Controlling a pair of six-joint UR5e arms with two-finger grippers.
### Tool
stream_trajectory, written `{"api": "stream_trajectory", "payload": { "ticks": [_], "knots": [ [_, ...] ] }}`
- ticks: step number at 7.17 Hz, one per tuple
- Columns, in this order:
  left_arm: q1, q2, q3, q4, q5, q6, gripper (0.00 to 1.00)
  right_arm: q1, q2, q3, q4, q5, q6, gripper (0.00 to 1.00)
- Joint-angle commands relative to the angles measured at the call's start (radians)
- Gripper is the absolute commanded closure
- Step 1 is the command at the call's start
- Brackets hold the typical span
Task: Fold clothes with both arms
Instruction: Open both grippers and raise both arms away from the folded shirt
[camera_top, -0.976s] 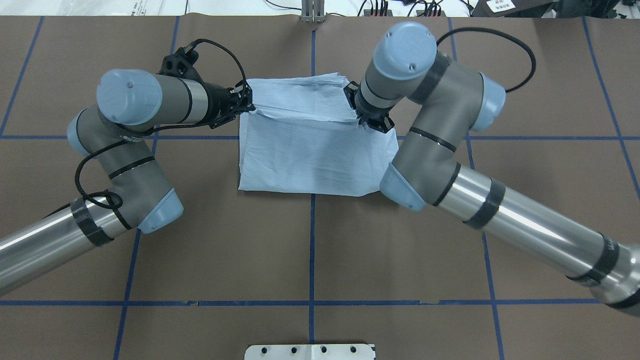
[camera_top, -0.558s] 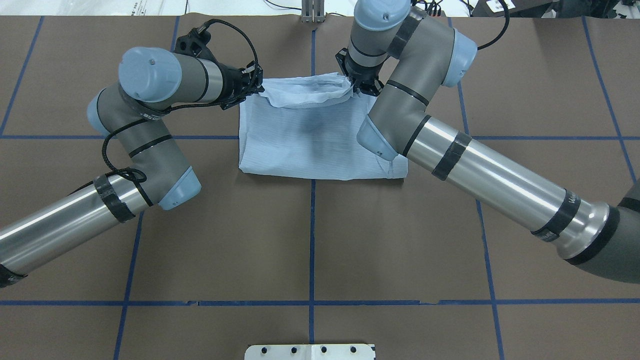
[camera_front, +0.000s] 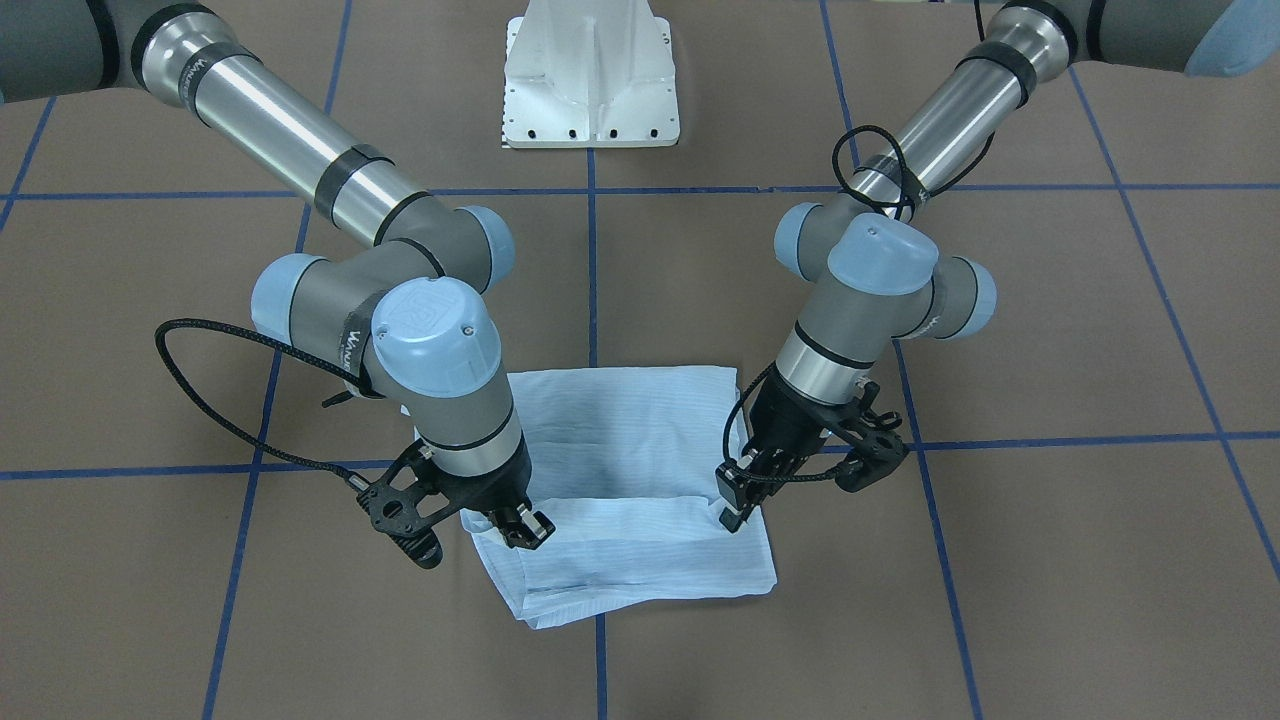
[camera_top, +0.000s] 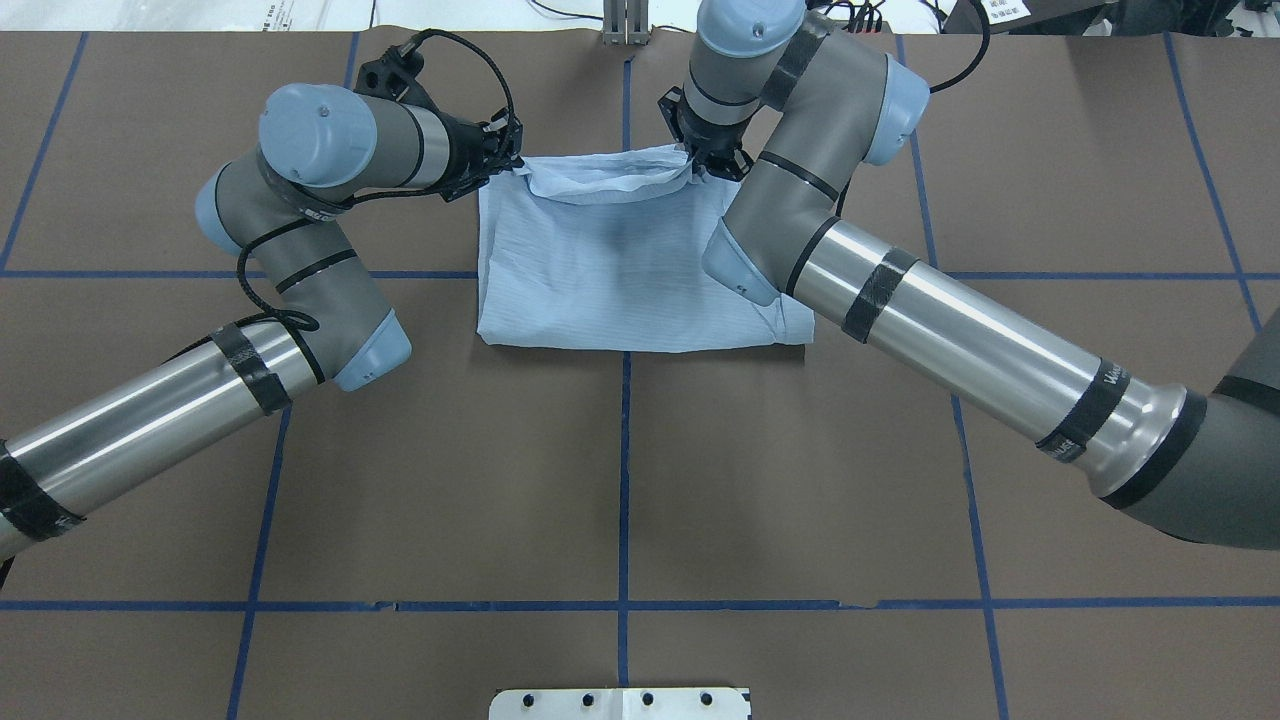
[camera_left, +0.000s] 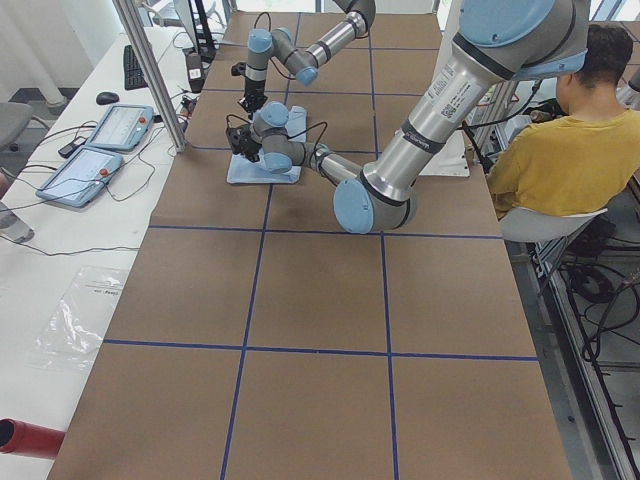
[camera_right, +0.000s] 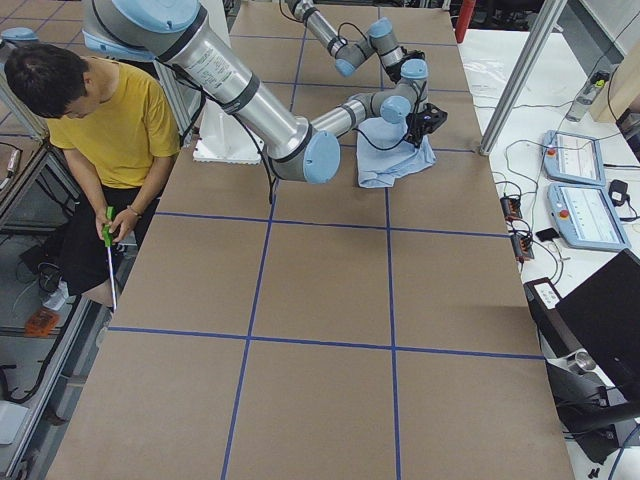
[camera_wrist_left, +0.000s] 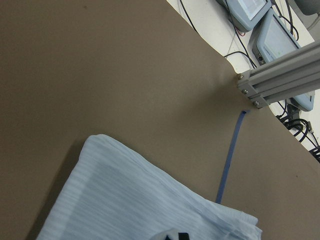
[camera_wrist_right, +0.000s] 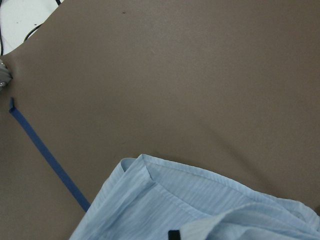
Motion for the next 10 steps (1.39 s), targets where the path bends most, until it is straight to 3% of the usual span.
{"api": "stream_trajectory", "payload": {
  "ticks": [1,4,5,6,8,10],
  "knots": [
    [-0.024,-0.001,0.024,-0.001,0.013,0.054,1.00,0.000,0.027,-0.080,0.074,-0.002,0.001,1.00],
    [-0.024,-0.001,0.044,-0.004,0.013,0.056,1.00,-0.002,0.054,-0.145,0.117,-0.006,0.001,1.00],
    [-0.024,-0.001,0.049,-0.004,0.013,0.056,1.00,-0.002,0.058,-0.154,0.133,-0.009,0.001,0.94],
    [-0.024,-0.001,0.053,-0.004,0.013,0.059,0.52,-0.002,0.069,-0.186,0.166,-0.009,0.001,0.01],
    [-0.028,-0.001,0.058,-0.006,0.014,0.119,0.12,0.001,0.086,-0.193,0.166,-0.008,0.001,0.00],
    [-0.048,0.001,0.056,-0.015,0.005,0.165,0.12,0.065,0.100,-0.189,0.165,0.047,-0.049,0.00]
  ]
}}
